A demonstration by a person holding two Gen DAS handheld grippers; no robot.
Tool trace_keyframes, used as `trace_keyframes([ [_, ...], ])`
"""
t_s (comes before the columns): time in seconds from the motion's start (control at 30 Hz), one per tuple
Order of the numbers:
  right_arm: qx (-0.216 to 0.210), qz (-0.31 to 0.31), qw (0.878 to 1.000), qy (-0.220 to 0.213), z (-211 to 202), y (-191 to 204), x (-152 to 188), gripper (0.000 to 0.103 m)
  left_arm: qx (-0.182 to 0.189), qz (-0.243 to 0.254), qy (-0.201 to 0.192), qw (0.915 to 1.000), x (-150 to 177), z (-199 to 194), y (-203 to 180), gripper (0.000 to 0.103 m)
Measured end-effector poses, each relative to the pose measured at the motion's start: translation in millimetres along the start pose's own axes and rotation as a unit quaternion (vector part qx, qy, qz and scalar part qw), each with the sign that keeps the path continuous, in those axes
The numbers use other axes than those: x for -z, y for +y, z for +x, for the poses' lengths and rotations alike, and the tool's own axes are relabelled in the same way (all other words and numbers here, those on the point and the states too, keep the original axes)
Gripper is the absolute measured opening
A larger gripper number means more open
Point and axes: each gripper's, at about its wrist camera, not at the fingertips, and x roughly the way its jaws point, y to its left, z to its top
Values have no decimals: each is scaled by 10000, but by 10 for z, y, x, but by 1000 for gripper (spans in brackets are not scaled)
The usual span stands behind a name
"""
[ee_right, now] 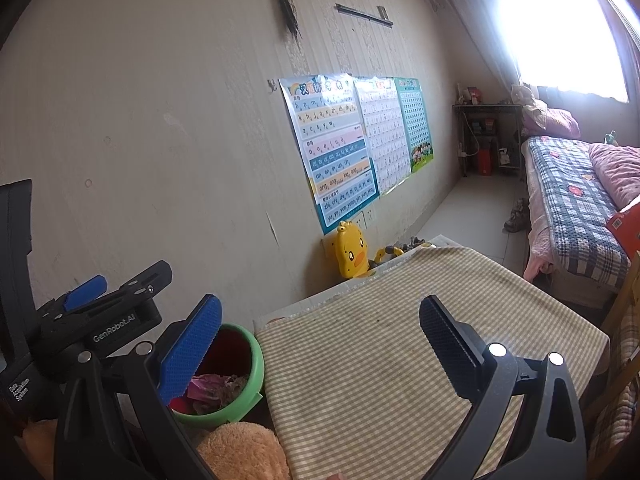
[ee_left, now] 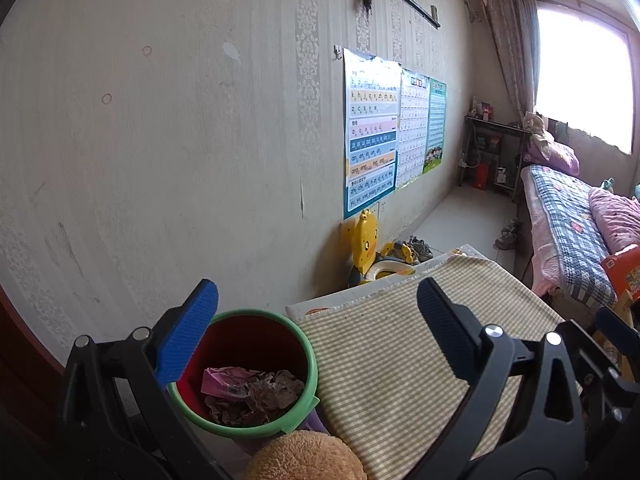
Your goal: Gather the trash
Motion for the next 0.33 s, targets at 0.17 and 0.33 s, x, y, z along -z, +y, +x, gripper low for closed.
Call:
trace_keyframes([
  [0.17, 190, 450, 9976, 497, 339, -382, 166, 96, 117, -2, 287, 9995, 68, 154, -20, 98],
  [0.33, 1357, 795, 9836, 888, 816, -1216, 475, 96, 172, -143, 697, 9973, 214, 406, 67, 98],
])
